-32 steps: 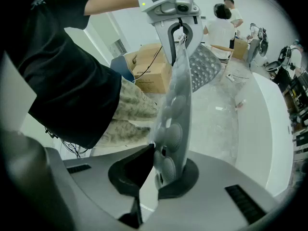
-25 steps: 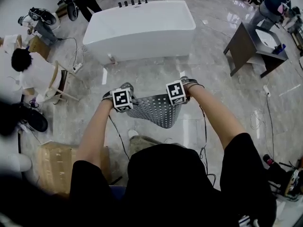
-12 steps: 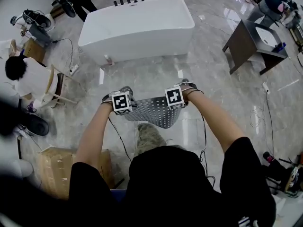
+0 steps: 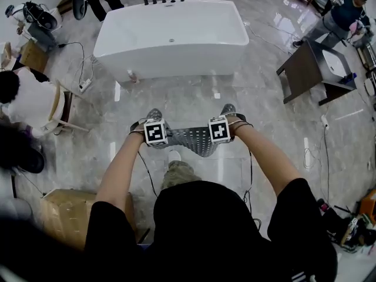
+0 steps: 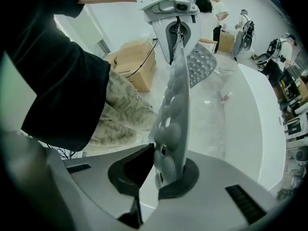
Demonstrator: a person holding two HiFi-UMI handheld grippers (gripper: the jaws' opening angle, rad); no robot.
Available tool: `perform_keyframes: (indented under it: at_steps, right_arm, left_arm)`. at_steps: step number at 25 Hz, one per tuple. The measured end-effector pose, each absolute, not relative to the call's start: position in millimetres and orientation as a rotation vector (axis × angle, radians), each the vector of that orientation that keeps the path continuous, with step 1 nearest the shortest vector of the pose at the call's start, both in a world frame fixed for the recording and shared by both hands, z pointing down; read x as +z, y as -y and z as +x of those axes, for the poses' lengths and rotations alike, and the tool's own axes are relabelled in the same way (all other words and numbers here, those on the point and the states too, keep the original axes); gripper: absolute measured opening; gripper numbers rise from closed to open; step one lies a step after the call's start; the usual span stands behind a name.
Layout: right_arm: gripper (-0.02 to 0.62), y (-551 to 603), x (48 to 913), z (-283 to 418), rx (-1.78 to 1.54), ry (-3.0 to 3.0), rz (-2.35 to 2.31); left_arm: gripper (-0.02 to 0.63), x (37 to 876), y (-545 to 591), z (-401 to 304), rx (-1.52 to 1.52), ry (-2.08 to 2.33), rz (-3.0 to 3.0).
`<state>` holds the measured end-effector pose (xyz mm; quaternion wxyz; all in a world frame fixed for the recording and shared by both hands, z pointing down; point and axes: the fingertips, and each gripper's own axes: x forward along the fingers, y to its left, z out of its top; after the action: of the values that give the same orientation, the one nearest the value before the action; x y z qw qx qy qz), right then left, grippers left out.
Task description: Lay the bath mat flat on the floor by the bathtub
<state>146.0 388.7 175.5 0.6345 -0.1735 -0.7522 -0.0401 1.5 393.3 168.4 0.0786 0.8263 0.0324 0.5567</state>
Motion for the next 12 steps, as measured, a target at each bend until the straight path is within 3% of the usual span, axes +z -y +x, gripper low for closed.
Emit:
perform_keyframes:
  at_steps: [12]
  right_arm:
    - [0.025, -304.3, 179.5, 85.6, 0.085, 1.679, -0.410]
  left_arm:
    - [0.029, 169.8, -295.5, -66.7, 1.628, -0.168, 2.480]
